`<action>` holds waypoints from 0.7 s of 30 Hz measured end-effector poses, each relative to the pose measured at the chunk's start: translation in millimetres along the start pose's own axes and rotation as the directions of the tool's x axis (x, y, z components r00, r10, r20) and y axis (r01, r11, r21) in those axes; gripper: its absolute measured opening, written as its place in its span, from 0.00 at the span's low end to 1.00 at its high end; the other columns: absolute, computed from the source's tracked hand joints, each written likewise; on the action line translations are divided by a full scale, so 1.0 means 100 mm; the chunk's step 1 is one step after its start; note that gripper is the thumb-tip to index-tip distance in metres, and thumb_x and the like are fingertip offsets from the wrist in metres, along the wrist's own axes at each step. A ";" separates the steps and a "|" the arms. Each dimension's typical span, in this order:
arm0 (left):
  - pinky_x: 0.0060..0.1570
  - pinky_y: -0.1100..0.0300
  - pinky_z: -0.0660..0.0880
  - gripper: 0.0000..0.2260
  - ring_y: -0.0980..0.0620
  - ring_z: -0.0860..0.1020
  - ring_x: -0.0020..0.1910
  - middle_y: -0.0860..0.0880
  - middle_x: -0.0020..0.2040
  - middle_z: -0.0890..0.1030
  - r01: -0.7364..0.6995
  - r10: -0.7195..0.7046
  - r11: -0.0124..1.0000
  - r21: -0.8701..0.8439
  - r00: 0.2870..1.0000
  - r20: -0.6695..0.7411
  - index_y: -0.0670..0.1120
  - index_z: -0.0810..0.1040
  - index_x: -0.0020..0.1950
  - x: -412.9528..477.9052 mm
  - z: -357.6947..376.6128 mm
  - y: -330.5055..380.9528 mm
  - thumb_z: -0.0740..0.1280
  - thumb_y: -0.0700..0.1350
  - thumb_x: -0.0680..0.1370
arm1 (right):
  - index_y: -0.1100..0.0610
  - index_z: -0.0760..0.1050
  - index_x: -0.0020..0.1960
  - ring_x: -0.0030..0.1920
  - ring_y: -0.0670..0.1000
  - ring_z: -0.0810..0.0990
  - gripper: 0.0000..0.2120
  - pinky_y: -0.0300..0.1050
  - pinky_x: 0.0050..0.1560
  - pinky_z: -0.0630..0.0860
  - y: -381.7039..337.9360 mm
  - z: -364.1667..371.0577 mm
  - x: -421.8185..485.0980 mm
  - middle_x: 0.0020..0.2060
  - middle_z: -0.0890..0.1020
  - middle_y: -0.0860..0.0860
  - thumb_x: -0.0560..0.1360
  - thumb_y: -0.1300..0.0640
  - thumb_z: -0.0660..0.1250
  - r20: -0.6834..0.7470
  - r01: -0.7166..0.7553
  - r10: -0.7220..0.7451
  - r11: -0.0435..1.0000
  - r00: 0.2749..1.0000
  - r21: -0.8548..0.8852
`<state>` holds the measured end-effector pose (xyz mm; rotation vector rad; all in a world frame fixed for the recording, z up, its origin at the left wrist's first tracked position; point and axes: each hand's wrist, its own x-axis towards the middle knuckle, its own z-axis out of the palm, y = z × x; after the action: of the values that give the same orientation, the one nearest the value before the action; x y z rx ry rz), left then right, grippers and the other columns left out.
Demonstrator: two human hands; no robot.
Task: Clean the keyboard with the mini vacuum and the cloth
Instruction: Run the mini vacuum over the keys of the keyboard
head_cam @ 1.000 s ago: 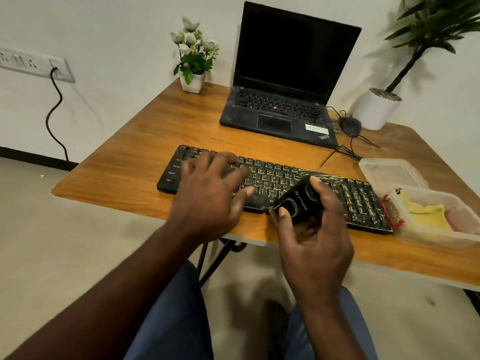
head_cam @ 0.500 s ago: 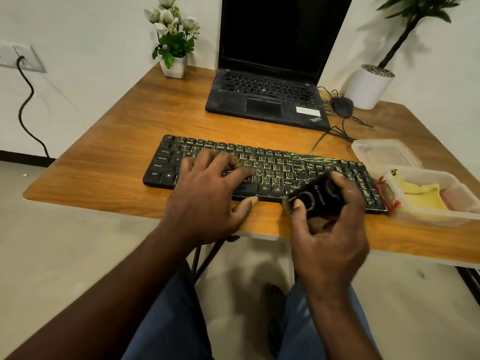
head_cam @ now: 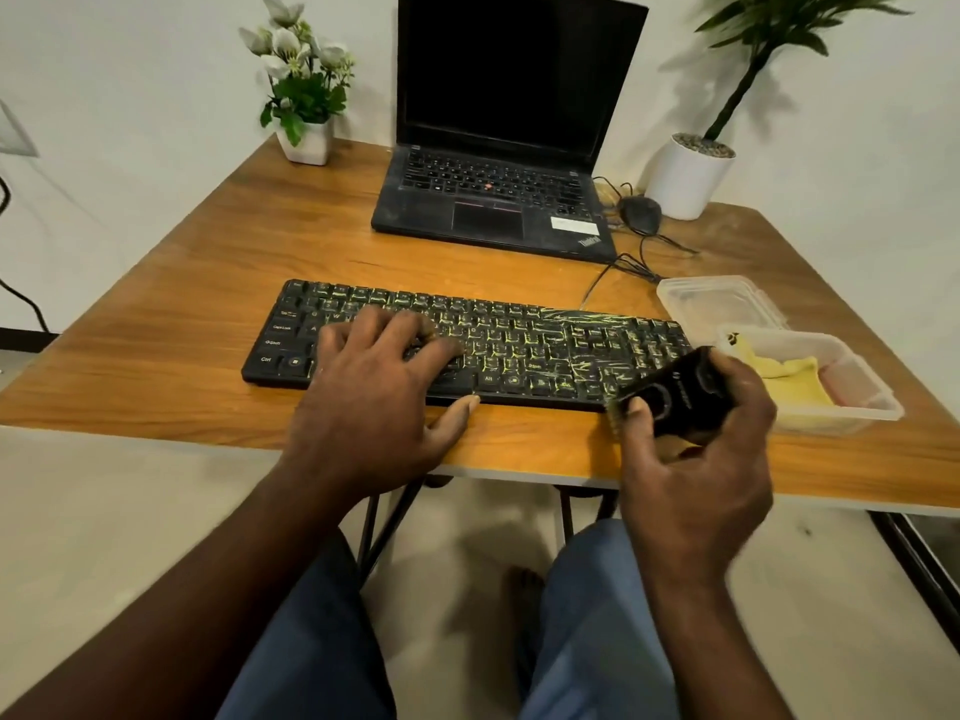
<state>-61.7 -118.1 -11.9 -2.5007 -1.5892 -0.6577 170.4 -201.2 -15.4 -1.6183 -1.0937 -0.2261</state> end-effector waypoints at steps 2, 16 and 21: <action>0.61 0.42 0.67 0.28 0.44 0.69 0.65 0.48 0.64 0.75 0.010 -0.010 1.000 0.001 1.000 -0.003 0.54 0.76 0.68 0.02 0.01 0.06 0.59 0.69 0.76 | 0.49 0.70 0.73 0.63 0.52 0.81 0.31 0.55 0.57 0.81 -0.01 0.00 0.02 0.67 0.79 0.48 0.73 0.56 0.77 -0.006 -0.009 0.009 1.000 1.000 0.011; 0.61 0.42 0.65 0.27 0.43 0.68 0.64 0.47 0.64 0.74 0.054 -0.054 0.999 0.002 0.998 -0.019 0.54 0.75 0.66 0.05 0.05 0.16 0.63 0.68 0.73 | 0.46 0.67 0.73 0.61 0.53 0.81 0.32 0.55 0.55 0.83 0.23 -0.16 0.08 0.66 0.80 0.50 0.74 0.55 0.76 -0.043 -0.031 0.029 0.998 0.999 -0.047; 0.58 0.42 0.65 0.23 0.39 0.70 0.63 0.46 0.63 0.75 -0.135 0.136 0.991 0.027 0.988 -0.073 0.52 0.79 0.65 0.01 0.03 0.31 0.68 0.60 0.73 | 0.51 0.71 0.72 0.61 0.45 0.79 0.31 0.35 0.60 0.77 0.02 -0.02 0.00 0.65 0.79 0.47 0.72 0.57 0.78 0.034 0.122 -0.123 0.992 0.992 0.043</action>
<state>-33.5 -130.3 -9.8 -2.5092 -1.3798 -0.7017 172.4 -202.6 -16.6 -1.5263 -1.2202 -0.2544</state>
